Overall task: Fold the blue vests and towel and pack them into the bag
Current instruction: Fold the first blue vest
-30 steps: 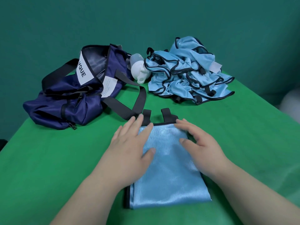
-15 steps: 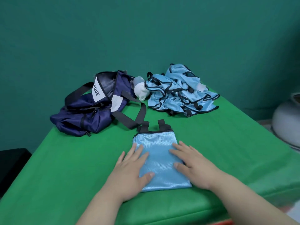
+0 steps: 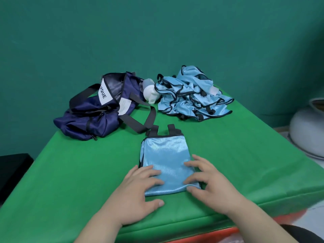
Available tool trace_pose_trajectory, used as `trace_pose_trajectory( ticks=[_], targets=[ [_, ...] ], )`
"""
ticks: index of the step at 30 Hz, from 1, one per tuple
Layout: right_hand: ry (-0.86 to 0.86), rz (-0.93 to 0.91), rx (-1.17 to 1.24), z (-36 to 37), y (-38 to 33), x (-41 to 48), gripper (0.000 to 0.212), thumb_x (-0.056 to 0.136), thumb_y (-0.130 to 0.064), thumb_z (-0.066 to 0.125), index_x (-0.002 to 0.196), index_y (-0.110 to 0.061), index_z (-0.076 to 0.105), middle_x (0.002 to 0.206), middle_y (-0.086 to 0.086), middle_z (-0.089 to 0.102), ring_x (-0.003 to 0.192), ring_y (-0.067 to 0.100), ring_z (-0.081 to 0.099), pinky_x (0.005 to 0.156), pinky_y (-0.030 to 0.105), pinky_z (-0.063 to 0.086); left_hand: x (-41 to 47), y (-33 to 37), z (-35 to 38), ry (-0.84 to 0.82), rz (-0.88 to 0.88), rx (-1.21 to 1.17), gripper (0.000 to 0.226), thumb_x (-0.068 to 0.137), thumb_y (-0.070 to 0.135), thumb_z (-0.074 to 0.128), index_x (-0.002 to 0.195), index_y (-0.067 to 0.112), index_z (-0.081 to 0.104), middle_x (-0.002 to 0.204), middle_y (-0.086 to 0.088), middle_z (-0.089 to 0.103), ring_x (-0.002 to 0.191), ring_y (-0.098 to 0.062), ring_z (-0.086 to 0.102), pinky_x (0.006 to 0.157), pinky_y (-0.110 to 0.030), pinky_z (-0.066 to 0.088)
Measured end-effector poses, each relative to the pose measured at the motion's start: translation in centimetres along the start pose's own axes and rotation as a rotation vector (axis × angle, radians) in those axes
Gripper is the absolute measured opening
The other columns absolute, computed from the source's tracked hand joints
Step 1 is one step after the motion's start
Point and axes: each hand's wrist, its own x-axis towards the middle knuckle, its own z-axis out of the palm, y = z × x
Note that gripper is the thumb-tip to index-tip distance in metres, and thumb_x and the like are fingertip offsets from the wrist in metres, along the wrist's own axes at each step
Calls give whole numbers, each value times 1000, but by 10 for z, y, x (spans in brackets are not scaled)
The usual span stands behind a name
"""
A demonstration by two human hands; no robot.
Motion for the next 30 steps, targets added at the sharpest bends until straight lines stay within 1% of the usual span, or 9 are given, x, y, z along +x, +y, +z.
trace_pose_trajectory(
  ticks=[6, 11, 14, 16, 19, 22, 24, 26, 30],
  targets=[
    [52, -2, 116, -2, -1, 21, 3, 80, -40, 61, 82, -39, 62, 125, -26, 61, 139, 2, 39, 112, 22, 33, 8, -7, -1, 34, 43, 25, 58, 73, 73, 55, 125, 47, 61, 136, 34, 46, 136, 13, 28, 123, -29, 2],
    [122, 34, 287, -9, -4, 29, 5, 79, -33, 62, 83, -36, 61, 114, -17, 69, 129, 6, 53, 105, 17, 38, 19, -5, -5, 190, 50, -17, 25, 77, 40, 55, 99, 39, 67, 101, 30, 66, 101, 12, 57, 114, -21, 23],
    [36, 34, 305, -12, -4, 27, 23, 74, -37, 73, 94, -37, 62, 121, -16, 65, 132, 6, 50, 107, 18, 36, 20, 2, -10, 310, -94, -214, 20, 74, 31, 56, 90, 35, 68, 89, 27, 66, 89, 4, 59, 88, -12, 40],
    [-13, -30, 204, -11, -2, 27, 33, 71, -37, 78, 99, -36, 62, 123, -19, 63, 134, 7, 48, 108, 18, 34, 20, 5, -12, 351, -174, -313, 19, 76, 20, 66, 86, 35, 70, 83, 22, 66, 81, 0, 59, 69, -9, 39],
    [45, -58, 214, -11, -4, 29, 21, 73, -30, 75, 89, -35, 63, 114, -16, 68, 127, 11, 55, 104, 19, 39, 19, 7, -15, 350, -237, -422, 32, 78, 6, 74, 78, 38, 73, 72, 17, 66, 61, -1, 55, 56, -10, 37],
    [144, -10, 370, -17, -14, 31, 11, 73, -22, 74, 80, -28, 68, 97, -6, 71, 109, 17, 66, 95, 20, 46, 16, 7, -19, 326, -246, -515, 28, 77, 15, 79, 80, 42, 72, 65, 15, 63, 53, -1, 49, 52, -14, 37],
    [180, 28, 448, -21, -19, 30, 15, 72, -12, 77, 77, -24, 69, 88, -2, 72, 96, 21, 69, 94, 20, 47, 13, 5, -21, 327, -235, -593, 13, 72, 37, 79, 83, 41, 72, 68, 9, 66, 56, -1, 50, 55, -18, 39],
    [178, 59, 496, -23, -23, 29, 21, 75, -4, 77, 76, -23, 70, 83, 4, 71, 88, 30, 67, 92, 20, 46, 10, 5, -23, 337, -212, -652, 24, 64, 52, 70, 84, 40, 72, 70, 5, 67, 58, -3, 51, 56, -20, 40],
    [232, 126, 574, -26, -33, 28, 24, 71, -3, 79, 72, -25, 68, 76, 7, 69, 81, 28, 67, 72, 25, 50, 8, 6, -28, 378, -187, -756, 24, 61, 49, 70, 82, 37, 72, 68, 7, 67, 59, -5, 53, 56, -19, 42]
  ],
)
